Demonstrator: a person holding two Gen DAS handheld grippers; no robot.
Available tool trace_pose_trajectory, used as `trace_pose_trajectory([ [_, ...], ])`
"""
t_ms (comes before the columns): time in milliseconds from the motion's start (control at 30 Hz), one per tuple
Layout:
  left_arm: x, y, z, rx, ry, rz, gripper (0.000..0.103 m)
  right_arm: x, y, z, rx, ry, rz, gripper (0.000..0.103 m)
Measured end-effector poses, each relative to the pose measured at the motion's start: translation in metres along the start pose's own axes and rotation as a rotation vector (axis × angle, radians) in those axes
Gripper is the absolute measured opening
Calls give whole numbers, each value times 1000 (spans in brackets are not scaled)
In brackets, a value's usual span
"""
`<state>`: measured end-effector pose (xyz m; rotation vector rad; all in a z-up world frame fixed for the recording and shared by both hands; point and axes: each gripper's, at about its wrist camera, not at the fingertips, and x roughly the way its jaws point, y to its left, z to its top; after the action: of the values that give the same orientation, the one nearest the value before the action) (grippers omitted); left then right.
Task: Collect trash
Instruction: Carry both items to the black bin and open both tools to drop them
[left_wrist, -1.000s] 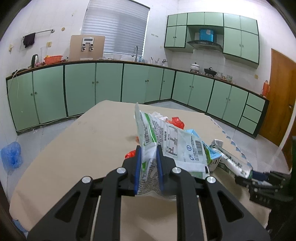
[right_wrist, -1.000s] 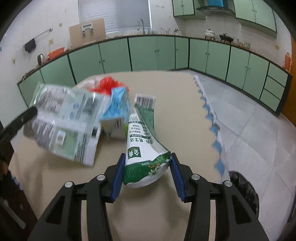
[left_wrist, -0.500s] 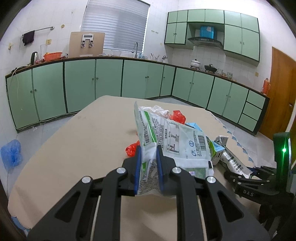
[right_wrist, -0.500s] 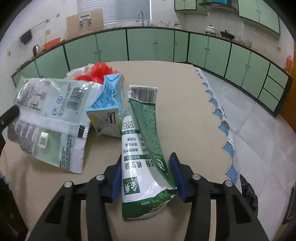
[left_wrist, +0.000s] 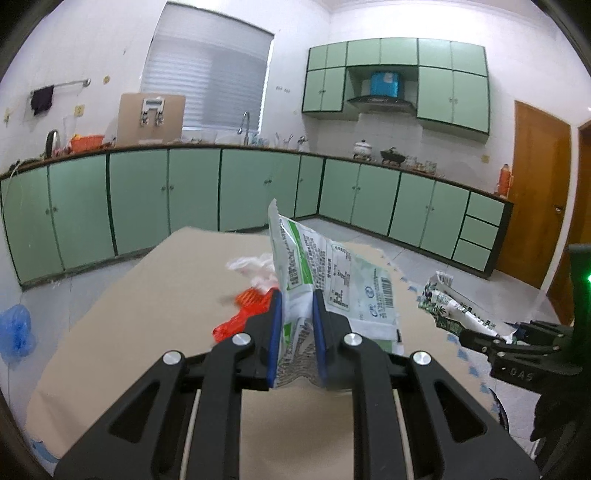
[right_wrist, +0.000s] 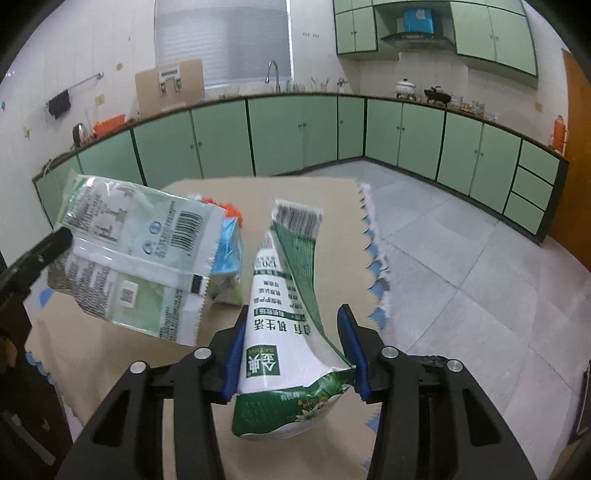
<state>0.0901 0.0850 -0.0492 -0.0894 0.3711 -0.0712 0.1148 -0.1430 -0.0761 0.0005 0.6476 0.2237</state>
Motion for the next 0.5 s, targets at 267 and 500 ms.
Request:
trace_pose_trajectory([
  [267, -14, -39, 6, 41, -25, -58, 15, -47, -16, 3, 17, -78, -14, 46],
  [500, -11, -83, 3, 82, -16, -134, 15, -76, -45, -4, 57, -119, -72, 46],
])
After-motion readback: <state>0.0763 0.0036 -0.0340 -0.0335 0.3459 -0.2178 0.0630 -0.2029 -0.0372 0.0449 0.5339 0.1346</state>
